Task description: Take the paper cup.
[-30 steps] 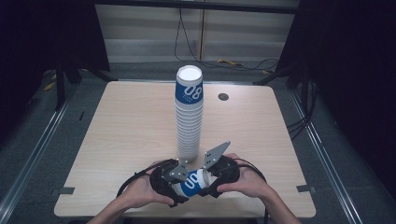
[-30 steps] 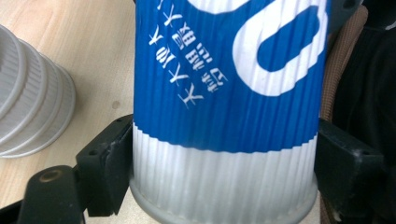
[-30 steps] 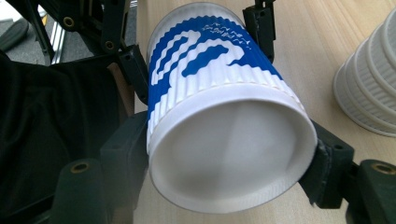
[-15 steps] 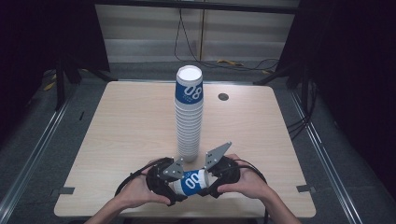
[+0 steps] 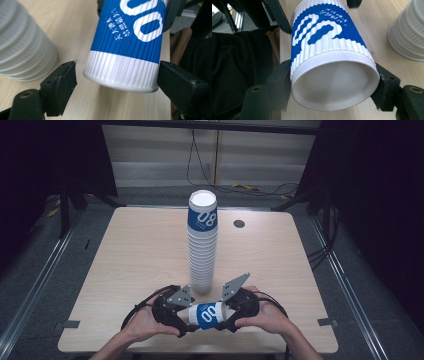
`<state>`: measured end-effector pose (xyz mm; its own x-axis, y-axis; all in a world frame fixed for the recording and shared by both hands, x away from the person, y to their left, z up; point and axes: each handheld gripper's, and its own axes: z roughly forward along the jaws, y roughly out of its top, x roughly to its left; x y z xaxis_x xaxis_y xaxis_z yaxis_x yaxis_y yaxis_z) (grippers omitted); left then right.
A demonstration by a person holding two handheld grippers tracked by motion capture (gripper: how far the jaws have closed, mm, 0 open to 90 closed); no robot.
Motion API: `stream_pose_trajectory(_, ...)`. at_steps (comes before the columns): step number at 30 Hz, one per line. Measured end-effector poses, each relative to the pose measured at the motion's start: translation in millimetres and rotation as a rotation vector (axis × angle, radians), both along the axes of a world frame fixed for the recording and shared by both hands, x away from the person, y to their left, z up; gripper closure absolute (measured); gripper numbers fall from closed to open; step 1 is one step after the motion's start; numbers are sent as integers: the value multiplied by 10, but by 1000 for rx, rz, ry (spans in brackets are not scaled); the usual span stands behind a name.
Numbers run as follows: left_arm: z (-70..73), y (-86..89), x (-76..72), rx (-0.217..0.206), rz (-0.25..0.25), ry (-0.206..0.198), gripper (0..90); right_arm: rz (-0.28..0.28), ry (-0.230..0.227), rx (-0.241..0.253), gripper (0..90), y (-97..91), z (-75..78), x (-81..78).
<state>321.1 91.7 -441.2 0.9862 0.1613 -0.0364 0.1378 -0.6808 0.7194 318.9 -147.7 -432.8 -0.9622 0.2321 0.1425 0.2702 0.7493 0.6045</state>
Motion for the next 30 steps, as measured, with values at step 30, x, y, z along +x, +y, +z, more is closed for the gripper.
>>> stream_pose_trajectory(30, 135, 427, 137, -367, 192, 3, 158, -186, -71, 266, 284, -350, -153, 60)
